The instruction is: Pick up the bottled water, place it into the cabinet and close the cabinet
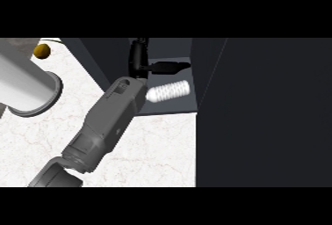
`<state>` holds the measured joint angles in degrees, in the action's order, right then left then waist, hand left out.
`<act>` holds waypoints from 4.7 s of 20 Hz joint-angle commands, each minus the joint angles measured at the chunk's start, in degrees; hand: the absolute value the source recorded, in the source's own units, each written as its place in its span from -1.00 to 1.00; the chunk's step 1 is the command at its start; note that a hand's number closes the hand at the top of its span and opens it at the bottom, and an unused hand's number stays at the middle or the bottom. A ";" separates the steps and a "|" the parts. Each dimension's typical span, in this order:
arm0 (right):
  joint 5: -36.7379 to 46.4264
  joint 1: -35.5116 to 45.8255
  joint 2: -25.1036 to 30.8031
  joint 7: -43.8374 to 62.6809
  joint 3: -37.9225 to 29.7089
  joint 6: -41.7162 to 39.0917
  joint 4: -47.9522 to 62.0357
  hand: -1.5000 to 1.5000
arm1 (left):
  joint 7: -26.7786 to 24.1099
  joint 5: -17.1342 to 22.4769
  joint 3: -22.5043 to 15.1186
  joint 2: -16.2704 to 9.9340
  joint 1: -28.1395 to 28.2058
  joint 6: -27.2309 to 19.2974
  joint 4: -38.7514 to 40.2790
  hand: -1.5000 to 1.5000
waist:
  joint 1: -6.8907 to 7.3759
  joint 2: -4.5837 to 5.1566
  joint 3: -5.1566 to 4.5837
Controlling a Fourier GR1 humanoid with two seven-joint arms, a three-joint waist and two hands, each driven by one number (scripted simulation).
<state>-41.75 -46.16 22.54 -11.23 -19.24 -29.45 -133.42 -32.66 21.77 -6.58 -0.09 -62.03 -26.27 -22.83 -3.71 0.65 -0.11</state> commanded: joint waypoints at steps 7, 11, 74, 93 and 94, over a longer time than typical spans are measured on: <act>-3.28 0.94 -0.52 5.30 -0.87 4.19 -7.54 -1.00 | 0.34 10.80 -12.02 0.09 10.39 -0.72 -14.06 -1.00 | 2.07 -1.04 0.03; -4.02 0.85 -0.48 8.02 -0.71 7.02 -11.00 -1.00 | 0.28 13.81 -18.92 0.09 16.06 -1.92 -20.63 -1.00 | 1.99 -0.92 0.00; 11.55 13.63 7.93 17.40 27.23 -10.72 -17.75 1.00 | -2.34 28.22 -6.76 -47.74 87.28 22.56 -88.29 -1.00 | 6.01 -2.76 -1.14; 13.55 39.25 -0.48 31.80 47.87 9.56 -8.30 1.00 | -4.54 32.63 2.39 -53.65 95.18 32.02 -86.78 -1.00 | 8.64 -2.81 -1.37; 13.53 41.53 -1.49 33.05 49.02 10.95 -7.09 1.00 | -3.99 33.44 3.06 -54.51 95.19 32.84 -87.73 -1.00 | 9.07 -2.41 -1.15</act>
<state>-35.23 -9.91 23.68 16.86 26.44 -24.47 -134.16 -36.48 54.03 -5.44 -53.18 32.06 4.18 -110.62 4.46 -2.01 -1.38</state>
